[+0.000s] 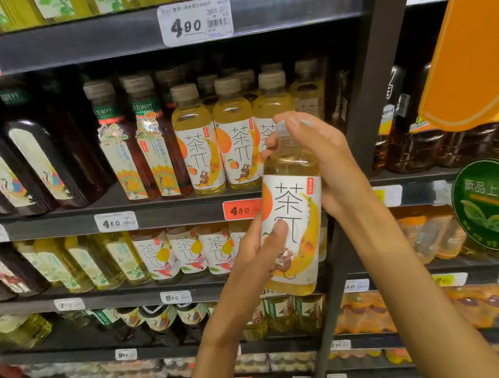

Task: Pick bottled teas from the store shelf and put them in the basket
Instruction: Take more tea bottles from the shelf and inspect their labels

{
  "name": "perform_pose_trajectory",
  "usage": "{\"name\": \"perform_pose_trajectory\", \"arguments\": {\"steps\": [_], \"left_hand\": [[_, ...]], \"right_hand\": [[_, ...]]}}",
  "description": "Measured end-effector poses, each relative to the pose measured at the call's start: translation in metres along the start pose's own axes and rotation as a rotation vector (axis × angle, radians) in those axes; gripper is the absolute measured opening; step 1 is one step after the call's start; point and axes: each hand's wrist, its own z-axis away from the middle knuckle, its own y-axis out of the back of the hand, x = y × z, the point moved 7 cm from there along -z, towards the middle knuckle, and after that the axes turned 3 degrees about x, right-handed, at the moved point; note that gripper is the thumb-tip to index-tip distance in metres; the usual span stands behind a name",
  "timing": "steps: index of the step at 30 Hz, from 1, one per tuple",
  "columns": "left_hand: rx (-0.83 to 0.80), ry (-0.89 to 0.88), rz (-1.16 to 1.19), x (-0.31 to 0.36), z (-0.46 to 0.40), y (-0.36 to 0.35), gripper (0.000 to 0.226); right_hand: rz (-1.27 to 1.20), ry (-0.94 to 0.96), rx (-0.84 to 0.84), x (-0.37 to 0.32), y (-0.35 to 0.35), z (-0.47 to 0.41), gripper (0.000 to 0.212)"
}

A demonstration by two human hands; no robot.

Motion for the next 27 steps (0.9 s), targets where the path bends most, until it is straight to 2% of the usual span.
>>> {"name": "perform_pose_trajectory", "arguments": {"steps": [2, 5, 7, 10, 13, 16, 19, 21, 24, 27], "left_hand": [[0.048, 0.078, 0.000, 0.001, 0.001, 0.008, 0.064], [0.120, 0.084, 0.089, 0.003, 0.000, 0.013, 0.049], [0.049, 0.103, 0.306, 0.000, 0.002, 0.007, 0.052], [-0.153, 0.185, 0.540, 0.003, 0.010, -0.014, 0.063], [-0.198, 0.240, 0.490, -0.001, 0.012, -0.021, 0.073], [-0.002, 0.181, 0.311, -0.004, 0.006, -0.005, 0.068], [0.068, 0.088, 0.131, 0.002, 0.003, 0.000, 0.054], [0.102, 0.096, 0.161, 0.001, 0.003, 0.001, 0.052], [0.010, 0.030, 0.328, 0.008, 0.006, -0.008, 0.045], [-0.083, 0.071, 0.467, 0.010, 0.012, -0.017, 0.059]], "right_hand": [[-0.037, -0.027, 0.020, 0.004, -0.002, 0.002, 0.019], [-0.158, -0.176, 0.039, 0.010, -0.002, 0.002, 0.027], [-0.223, -0.269, 0.003, 0.013, -0.006, -0.001, 0.040], [-0.237, -0.356, -0.079, 0.023, -0.016, 0.001, 0.049], [-0.307, -0.373, -0.109, 0.026, -0.021, 0.002, 0.044], [-0.179, -0.289, -0.036, 0.016, -0.012, 0.002, 0.036], [-0.013, -0.222, 0.035, 0.009, -0.001, 0.002, 0.033], [-0.080, -0.270, 0.070, 0.010, 0.004, 0.004, 0.034], [-0.182, -0.343, -0.030, 0.006, -0.002, 0.008, 0.048], [-0.254, -0.327, -0.127, 0.006, -0.011, 0.009, 0.045]]}}
